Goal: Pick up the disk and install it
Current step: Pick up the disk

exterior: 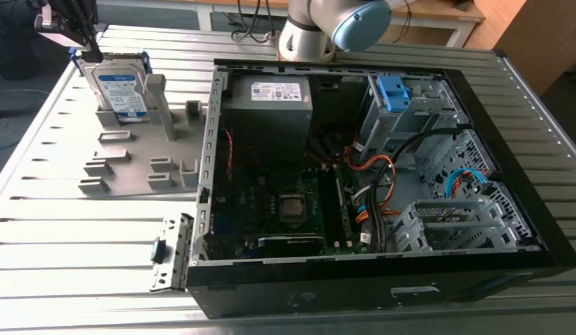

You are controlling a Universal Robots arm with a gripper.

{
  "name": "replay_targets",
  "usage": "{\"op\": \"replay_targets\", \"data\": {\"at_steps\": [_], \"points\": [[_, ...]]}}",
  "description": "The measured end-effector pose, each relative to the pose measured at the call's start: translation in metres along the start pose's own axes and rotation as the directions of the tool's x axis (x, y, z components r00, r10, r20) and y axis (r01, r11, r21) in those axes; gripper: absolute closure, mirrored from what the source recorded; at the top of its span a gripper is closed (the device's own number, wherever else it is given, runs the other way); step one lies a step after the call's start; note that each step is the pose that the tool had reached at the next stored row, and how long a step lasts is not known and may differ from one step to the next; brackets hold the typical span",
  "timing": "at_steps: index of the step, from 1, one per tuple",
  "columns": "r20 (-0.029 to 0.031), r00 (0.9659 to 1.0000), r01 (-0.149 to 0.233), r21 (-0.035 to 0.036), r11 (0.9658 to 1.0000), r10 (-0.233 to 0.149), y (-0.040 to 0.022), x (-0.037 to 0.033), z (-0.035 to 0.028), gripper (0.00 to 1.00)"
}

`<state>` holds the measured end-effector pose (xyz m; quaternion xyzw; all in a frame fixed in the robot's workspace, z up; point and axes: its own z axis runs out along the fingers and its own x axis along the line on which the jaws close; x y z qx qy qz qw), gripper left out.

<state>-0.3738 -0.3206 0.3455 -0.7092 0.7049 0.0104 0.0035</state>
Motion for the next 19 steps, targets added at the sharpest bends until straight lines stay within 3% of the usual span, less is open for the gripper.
{"op": "replay_targets", "data": {"at_steps": [10,12,14,15,17,19], "points": [[0.0,1.0,0.0,0.0,1.0,0.0,0.0,0.0,0.0,0.89],[0.0,1.0,0.001,0.0,1.0,-0.001,0.0,0.0,0.0,0.83],[0.0,1.0,0.001,0.0,1.0,-0.001,0.0,0.0,0.0,0.71],[0.0,1.0,0.001,-0.0001,1.0,-0.001,0.0,0.0,0.0,0.71],[0.0,1.0,0.001,0.0,1.0,-0.001,0.0,0.0,0.0,0.59],[0.0,1.0,0.001,-0.0001,1.0,-0.001,0.0,0.0,0.0,0.59]]}}
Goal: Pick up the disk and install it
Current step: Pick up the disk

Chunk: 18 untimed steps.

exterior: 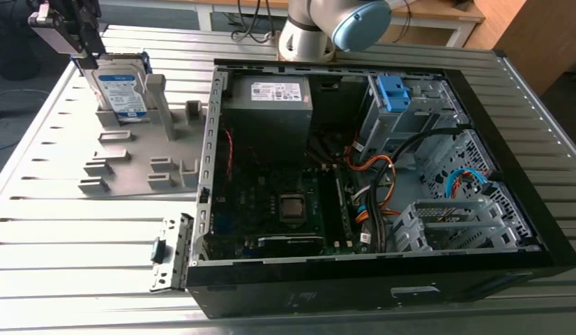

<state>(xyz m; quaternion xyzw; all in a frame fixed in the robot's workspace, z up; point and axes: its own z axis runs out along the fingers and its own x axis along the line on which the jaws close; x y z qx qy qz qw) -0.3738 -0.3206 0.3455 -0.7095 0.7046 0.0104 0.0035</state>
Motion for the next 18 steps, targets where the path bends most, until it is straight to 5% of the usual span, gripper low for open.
{"op": "replay_targets", "data": {"at_steps": [1,18], "points": [[0.0,1.0,0.0,0.0,1.0,0.0,0.0,0.0,0.0,0.53],[0.0,1.0,0.0,0.0001,1.0,0.0,-0.0001,-0.0067,0.0006,0.53]]}}
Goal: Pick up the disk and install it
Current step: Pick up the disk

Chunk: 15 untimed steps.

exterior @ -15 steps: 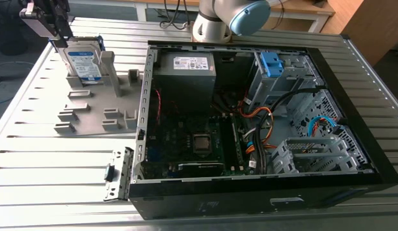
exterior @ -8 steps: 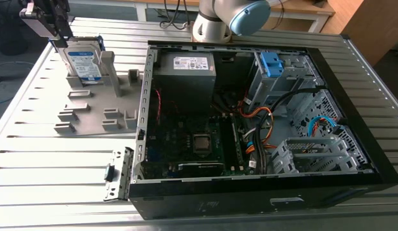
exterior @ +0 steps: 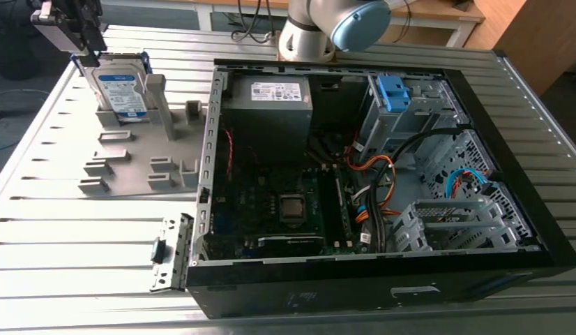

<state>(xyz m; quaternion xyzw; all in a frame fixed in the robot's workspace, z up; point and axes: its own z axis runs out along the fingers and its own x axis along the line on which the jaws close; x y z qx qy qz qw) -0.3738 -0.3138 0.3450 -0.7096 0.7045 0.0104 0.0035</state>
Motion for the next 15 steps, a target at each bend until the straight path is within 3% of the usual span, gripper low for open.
{"op": "replay_targets", "data": {"at_steps": [9,15], "points": [[0.0,1.0,0.0,0.0,1.0,0.0,-0.0001,-0.0194,0.001,0.53],[0.0,1.0,0.0,0.0,1.0,0.0,-0.0002,-0.0273,0.0015,0.53]]}}
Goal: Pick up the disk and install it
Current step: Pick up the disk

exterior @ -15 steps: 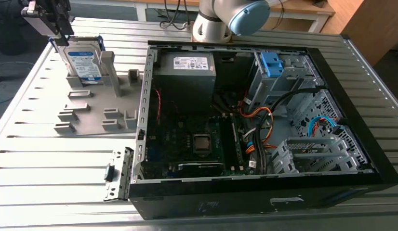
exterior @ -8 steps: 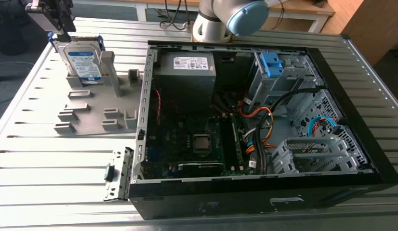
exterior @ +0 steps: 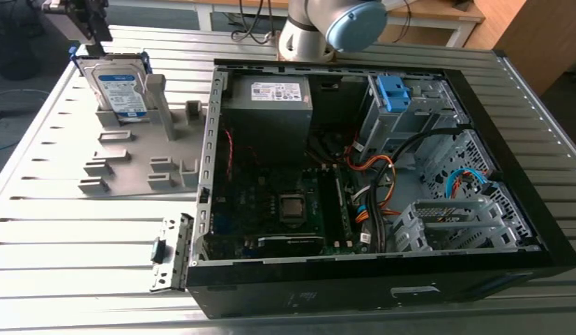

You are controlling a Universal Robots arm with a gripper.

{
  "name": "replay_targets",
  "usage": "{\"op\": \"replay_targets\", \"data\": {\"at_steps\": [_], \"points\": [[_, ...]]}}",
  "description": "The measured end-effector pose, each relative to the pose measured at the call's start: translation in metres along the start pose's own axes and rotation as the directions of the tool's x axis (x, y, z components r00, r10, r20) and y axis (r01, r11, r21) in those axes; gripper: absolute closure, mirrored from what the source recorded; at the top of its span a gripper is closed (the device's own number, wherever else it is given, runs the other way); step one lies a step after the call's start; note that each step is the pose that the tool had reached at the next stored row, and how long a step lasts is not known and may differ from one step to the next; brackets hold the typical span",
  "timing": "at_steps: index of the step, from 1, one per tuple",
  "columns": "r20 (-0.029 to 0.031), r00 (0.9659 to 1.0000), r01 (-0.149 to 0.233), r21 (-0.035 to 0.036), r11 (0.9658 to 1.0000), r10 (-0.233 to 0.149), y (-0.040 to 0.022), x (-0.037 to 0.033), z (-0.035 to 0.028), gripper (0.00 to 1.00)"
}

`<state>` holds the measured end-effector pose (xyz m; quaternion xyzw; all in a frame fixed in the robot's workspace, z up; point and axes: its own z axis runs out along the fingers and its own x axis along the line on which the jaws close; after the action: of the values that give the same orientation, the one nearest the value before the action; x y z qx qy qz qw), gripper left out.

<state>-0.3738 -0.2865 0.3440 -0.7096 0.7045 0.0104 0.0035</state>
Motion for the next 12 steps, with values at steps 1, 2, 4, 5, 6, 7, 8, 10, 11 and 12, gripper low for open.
{"op": "replay_targets", "data": {"at_steps": [1,2,4,5,6,7,8,10,11,12], "points": [[0.0,1.0,0.0,0.0,1.0,0.0,0.0,-0.0009,0.0001,0.53],[0.0,1.0,0.0,0.0,1.0,0.0,0.0,-0.0019,0.0002,0.53],[-0.0001,1.0,0.0,-0.0001,1.0,0.0,0.0,-0.004,0.0004,0.53],[-0.0001,1.0,0.0,0.0,1.0,0.0,0.0,-0.0055,0.0005,0.53],[0.0,1.0,0.0,0.0,1.0,0.0,0.0,-0.0074,0.0007,0.53],[-0.0001,1.0,0.0,0.0,1.0,0.0,0.0,-0.0099,0.0009,0.53],[0.0,1.0,0.0,0.0,1.0,0.0,-0.0001,-0.0126,0.0011,0.53],[0.0,1.0,0.0,0.0,1.0,0.0,0.0002,-0.0184,0.0015,0.53],[0.0,1.0,0.0,0.0,1.0,0.0,0.0006,-0.0214,0.0018,0.53],[0.0,1.0,0.0,0.0,1.0,0.0,0.0012,-0.0243,0.002,0.53]]}}
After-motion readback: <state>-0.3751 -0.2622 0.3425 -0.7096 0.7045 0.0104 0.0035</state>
